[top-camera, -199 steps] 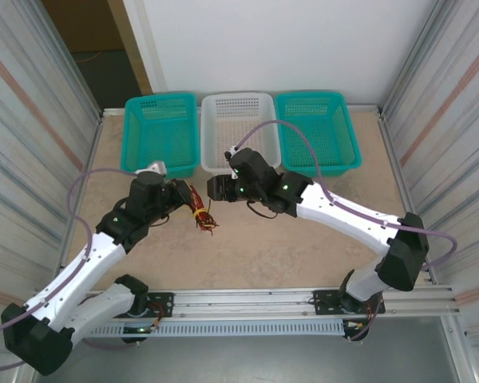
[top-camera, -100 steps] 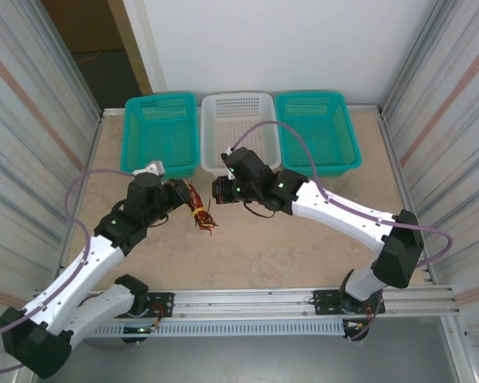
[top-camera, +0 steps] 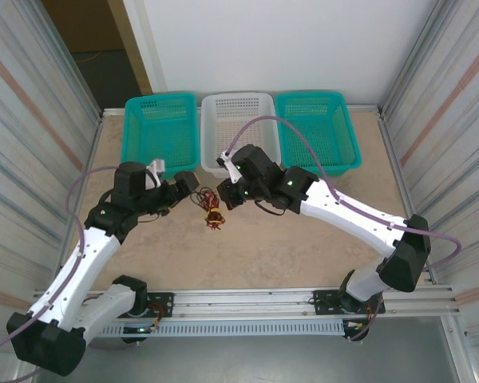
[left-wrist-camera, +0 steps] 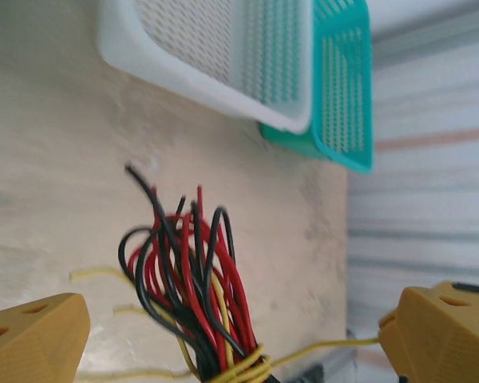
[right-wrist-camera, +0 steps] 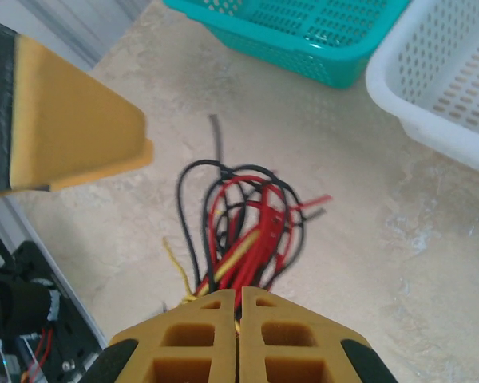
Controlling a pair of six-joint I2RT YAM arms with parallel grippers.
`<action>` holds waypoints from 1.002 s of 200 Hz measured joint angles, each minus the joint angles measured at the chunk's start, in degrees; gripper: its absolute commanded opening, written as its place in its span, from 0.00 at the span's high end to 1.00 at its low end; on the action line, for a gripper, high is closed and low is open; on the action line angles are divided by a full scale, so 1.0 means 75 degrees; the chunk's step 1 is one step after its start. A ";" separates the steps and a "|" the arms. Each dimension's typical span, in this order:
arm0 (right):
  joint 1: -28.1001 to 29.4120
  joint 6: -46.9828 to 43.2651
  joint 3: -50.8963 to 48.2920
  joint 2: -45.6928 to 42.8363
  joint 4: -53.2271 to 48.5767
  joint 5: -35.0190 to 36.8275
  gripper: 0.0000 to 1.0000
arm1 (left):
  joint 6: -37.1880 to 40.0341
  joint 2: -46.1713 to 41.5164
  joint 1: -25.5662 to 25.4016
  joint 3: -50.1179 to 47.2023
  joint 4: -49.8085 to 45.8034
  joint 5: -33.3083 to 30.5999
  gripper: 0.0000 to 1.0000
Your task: Untangle the cables
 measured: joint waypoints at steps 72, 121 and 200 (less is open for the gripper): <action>0.0784 -0.1311 0.0274 0.0032 -0.0353 0.0020 1.00 | 0.0099 0.1288 0.0000 -0.0175 -0.0044 0.1617 0.01; 0.1174 -0.1827 0.0536 0.0364 -0.0603 0.0391 1.00 | 0.0603 0.1530 0.0117 -0.0280 -0.0729 0.1734 0.01; 0.1501 -0.2189 0.0562 0.0545 -0.0694 0.0976 1.00 | 0.0819 0.1673 0.0291 -0.0670 -0.1241 0.1891 0.01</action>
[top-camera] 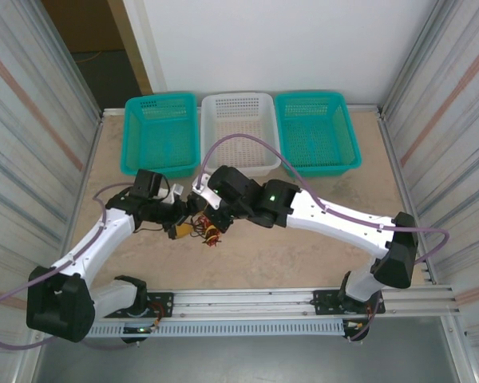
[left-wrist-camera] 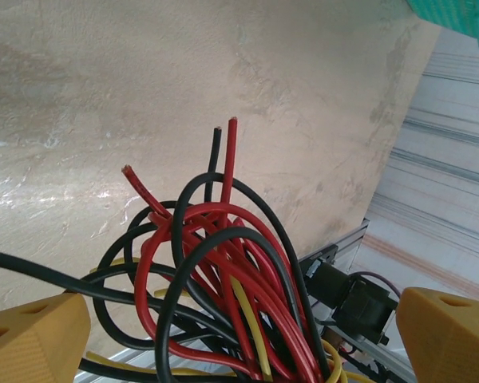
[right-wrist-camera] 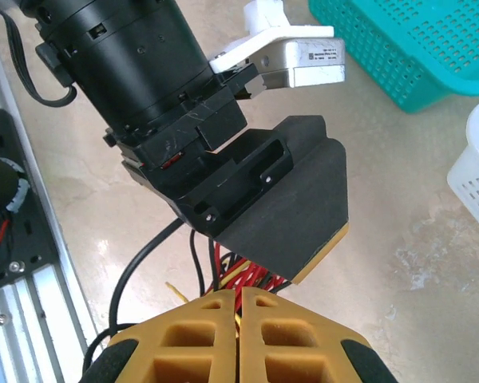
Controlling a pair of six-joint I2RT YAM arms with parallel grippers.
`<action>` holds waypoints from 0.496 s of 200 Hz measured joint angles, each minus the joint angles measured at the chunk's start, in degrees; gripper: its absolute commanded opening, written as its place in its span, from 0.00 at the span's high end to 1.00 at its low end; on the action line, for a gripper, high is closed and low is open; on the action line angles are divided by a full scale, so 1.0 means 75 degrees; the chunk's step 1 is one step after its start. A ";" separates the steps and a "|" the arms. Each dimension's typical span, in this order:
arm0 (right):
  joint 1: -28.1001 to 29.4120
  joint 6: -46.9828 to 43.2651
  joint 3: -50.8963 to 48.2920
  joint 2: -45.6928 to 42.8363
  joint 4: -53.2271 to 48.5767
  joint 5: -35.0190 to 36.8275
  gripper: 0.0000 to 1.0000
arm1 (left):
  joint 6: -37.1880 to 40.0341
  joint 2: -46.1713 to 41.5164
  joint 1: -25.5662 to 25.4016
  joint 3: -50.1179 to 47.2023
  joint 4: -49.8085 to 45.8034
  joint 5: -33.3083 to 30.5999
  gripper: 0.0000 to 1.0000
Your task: Untangle the cables
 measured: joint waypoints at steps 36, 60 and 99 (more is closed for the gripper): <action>0.0146 -0.0067 0.0000 0.0189 -0.0023 0.0195 1.00 | -0.0114 0.0003 0.0044 -0.0131 0.0038 0.0006 0.01; 0.0221 -0.0079 0.0050 0.0291 -0.0038 0.0358 1.00 | -0.0184 0.0003 0.0090 -0.0192 -0.0023 -0.0032 0.01; 0.0259 -0.0119 0.0134 0.0367 -0.0041 0.0487 1.00 | -0.0119 -0.0233 0.0758 -0.0195 -0.0522 -0.0414 0.01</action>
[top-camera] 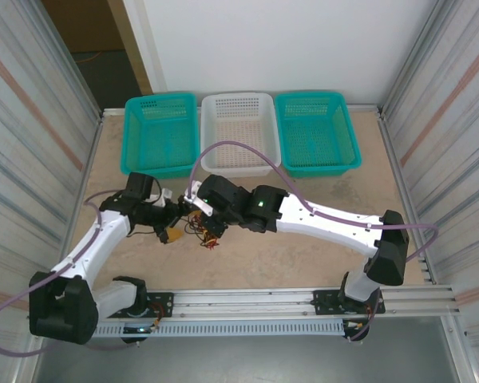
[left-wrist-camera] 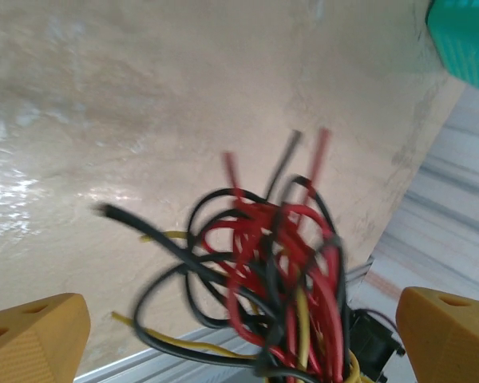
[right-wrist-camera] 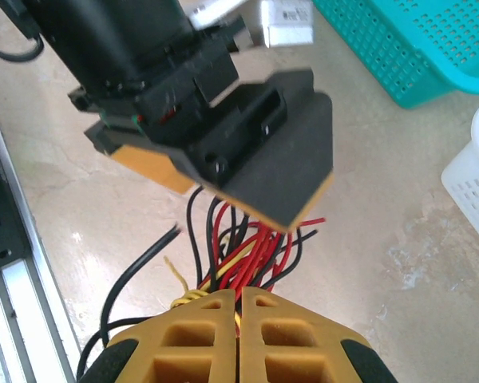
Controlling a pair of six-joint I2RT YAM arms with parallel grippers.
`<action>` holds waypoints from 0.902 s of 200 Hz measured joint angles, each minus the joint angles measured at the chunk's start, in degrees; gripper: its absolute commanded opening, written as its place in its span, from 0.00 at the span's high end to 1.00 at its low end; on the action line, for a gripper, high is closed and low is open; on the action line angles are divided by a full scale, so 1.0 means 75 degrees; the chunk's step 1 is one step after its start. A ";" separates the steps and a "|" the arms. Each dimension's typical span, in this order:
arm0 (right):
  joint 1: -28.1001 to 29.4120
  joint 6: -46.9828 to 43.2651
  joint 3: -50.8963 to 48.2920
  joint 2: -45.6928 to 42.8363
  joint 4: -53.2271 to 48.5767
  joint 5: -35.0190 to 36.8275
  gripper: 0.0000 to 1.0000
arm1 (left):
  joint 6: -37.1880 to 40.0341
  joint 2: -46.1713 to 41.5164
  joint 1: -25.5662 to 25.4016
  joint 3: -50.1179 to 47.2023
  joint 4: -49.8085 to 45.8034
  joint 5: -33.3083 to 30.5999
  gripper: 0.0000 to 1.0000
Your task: Untangle the cables
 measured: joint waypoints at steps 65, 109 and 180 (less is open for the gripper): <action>0.0064 -0.0003 0.0009 0.0038 0.0082 -0.0041 1.00 | -0.0822 -0.0052 -0.0769 -0.0577 0.0938 0.0236 0.02; 0.0093 -0.0003 0.0015 0.0047 0.0239 -0.0221 1.00 | -0.1349 0.0221 -0.0895 -0.0912 0.1763 0.0268 0.30; 0.0096 -0.0003 0.0017 0.0047 0.0262 -0.0294 1.00 | -0.2194 0.0245 -0.0898 -0.1256 0.3057 0.0574 0.78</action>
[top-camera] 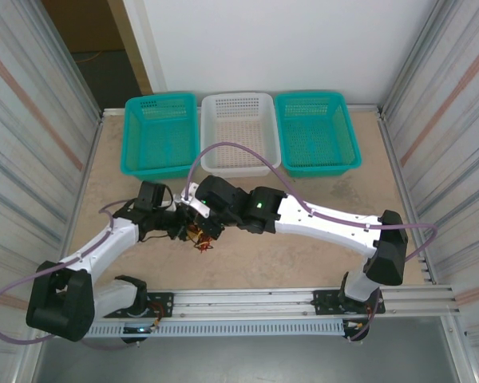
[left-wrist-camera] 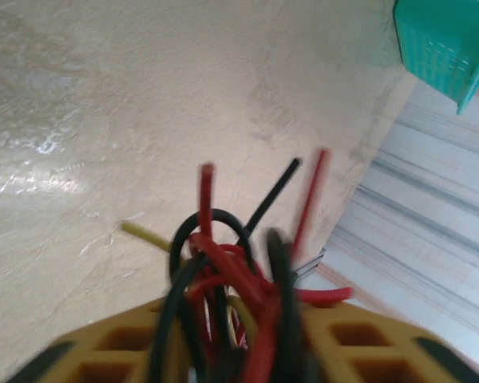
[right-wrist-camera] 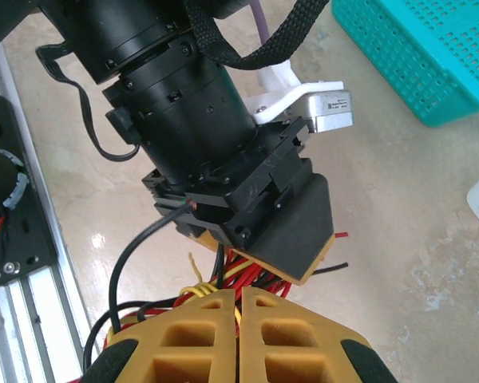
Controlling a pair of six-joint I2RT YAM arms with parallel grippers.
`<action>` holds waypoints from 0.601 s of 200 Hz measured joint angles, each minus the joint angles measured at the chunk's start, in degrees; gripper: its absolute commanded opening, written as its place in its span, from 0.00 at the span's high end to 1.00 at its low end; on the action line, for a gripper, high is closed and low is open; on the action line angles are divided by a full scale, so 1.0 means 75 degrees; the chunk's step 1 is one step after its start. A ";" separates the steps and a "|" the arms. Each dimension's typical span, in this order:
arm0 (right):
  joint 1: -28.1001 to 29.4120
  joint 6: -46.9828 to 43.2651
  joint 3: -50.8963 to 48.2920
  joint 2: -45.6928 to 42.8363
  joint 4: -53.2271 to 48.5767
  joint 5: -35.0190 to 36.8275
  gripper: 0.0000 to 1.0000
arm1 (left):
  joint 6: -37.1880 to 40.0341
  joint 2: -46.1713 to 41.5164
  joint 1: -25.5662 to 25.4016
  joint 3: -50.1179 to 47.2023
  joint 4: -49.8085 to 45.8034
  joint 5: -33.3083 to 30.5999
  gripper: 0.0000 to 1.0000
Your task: Untangle the cables
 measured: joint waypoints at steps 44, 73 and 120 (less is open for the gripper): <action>-0.0073 0.0070 0.0000 -0.0012 0.0117 0.0105 1.00 | -0.0280 -0.0137 -0.0041 -0.0111 0.0778 0.0102 1.00; -0.0446 0.0373 -0.0108 -0.0236 0.0289 0.0178 1.00 | -0.0420 -0.0408 -0.0038 -0.0111 0.1163 -0.0006 1.00; -0.2055 0.1909 -0.1256 -0.1224 0.1000 -0.0315 1.00 | -0.1157 -0.1341 0.0117 -0.0111 0.2352 -0.0682 1.00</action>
